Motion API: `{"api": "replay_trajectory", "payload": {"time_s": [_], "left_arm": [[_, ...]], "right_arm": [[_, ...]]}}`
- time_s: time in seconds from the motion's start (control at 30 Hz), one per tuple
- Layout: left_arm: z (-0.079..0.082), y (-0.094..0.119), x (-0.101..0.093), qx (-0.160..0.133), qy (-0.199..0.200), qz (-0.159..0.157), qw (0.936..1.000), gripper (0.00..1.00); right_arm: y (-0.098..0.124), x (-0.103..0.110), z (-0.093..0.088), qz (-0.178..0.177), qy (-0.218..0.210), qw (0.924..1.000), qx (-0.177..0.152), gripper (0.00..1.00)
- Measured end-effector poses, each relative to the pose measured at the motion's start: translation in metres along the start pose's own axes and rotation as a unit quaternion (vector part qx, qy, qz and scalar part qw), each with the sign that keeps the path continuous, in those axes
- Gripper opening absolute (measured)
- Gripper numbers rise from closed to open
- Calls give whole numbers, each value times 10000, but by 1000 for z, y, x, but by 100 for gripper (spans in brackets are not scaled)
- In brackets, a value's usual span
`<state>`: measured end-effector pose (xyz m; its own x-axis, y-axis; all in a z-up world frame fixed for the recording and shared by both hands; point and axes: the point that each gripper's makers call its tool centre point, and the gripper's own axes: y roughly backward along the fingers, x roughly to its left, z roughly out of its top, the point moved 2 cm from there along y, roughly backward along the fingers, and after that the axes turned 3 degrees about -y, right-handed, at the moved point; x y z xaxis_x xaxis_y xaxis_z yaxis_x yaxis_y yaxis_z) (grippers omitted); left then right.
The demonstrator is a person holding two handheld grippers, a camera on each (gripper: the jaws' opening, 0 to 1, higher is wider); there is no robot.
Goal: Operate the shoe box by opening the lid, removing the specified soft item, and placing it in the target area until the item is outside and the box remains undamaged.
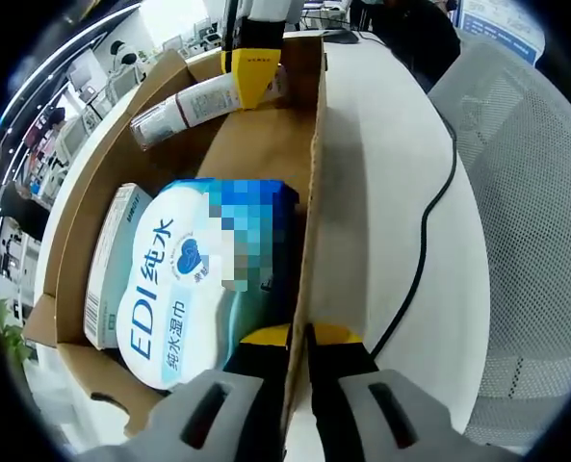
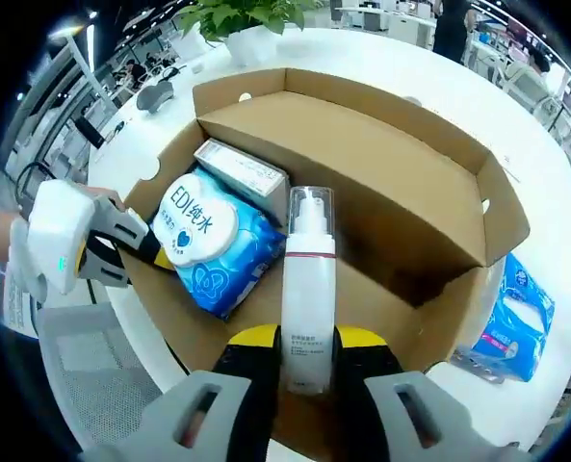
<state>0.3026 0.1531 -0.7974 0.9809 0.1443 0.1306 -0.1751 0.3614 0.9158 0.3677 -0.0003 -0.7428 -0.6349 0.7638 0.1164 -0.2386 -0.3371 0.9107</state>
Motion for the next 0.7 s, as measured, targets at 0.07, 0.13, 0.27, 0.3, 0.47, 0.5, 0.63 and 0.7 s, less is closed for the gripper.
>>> {"api": "replay_trajectory", "payload": {"time_s": [0.07,0.13,0.27,0.3,0.47,0.5,0.63,0.7], "left_arm": [[0,0,0,1,2,0,10000,4],[0,0,0,0,1,2,10000,4],[0,1,1,-1,13,-3,10000,4],[0,1,0,-2,10,-2,10000,4],[0,1,0,1,23,-6,10000,4],[-1,1,0,0,23,-4,10000,4],[-1,1,0,0,29,0,10000,4],[-1,1,0,0,27,-1,10000,4]], "right_arm": [[0,0,-3,-43,25,10000,26,17],[2,-2,-4,-15,-67,10000,-14,17],[8,2,2,137,-414,9984,-373,17],[12,6,4,225,-562,9971,-468,17],[18,9,5,168,-529,9969,-559,17],[19,10,4,176,-543,9967,-573,17],[21,11,2,213,-658,9955,-652,17],[22,12,2,194,-662,9951,-704,17]]}}
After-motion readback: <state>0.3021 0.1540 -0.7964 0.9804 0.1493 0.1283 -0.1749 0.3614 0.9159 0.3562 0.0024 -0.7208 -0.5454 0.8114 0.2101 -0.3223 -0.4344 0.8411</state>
